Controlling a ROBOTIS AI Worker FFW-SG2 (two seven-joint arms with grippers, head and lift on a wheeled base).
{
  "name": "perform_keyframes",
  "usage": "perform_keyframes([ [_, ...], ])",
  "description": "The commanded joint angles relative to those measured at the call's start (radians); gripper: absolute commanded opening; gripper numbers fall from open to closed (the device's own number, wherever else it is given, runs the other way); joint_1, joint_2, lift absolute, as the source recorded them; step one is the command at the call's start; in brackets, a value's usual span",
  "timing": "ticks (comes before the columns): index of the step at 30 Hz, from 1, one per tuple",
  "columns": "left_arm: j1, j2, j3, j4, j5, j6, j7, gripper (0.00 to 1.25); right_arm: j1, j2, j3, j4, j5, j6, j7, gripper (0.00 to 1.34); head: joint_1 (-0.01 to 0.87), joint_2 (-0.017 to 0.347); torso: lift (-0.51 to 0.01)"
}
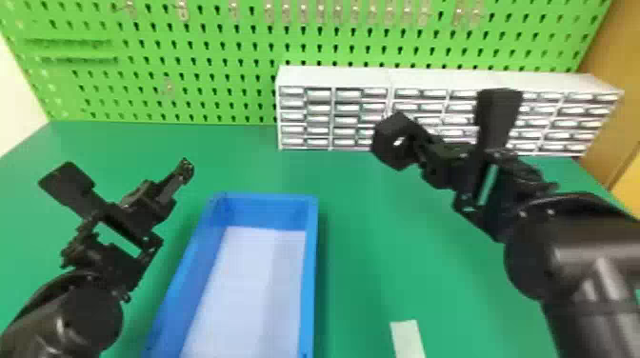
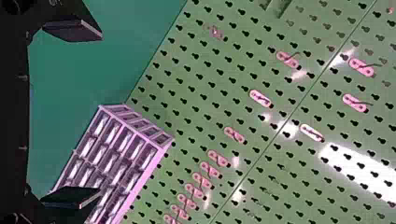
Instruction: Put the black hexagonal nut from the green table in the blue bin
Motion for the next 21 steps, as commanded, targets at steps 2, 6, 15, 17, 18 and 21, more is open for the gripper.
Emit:
perform_keyframes([
  [2,0.001,0.0,0.002,0.0,-0.001,0.0,-0.001,1.14,-0.04,-0.01,0.1,0.056,-0.1,-0.039,0.002,0.41,0.666,0.032,-0.1],
  [6,0.0,0.0,0.002,0.0,-0.002,0.0,0.001,1.14,-0.066,-0.012,0.155,0.093,-0.148,-0.061,0.026,0.41,0.666,0.032,-0.1],
  [15,0.0,0.0,0.0,0.0,-0.006,0.0,0.001,1.14,-0.12,-0.04,0.302,0.138,-0.229,-0.073,0.031,0.41,0.666,0.032,-0.1],
  [17,-0.002,0.0,0.0,0.0,-0.007,0.0,0.001,1.14,-0.129,-0.043,0.335,0.145,-0.245,-0.076,0.031,0.41,0.666,0.032,-0.1],
  [18,-0.002,0.0,0.0,0.0,-0.007,0.0,0.001,1.14,-0.132,-0.044,0.345,0.148,-0.249,-0.078,0.031,0.41,0.666,0.032,-0.1],
  [21,-0.003,0.0,-0.001,0.0,-0.012,0.001,0.001,1.14,-0.14,-0.046,0.381,0.157,-0.265,-0.078,0.032,0.41,0.666,0.032,-0.1],
])
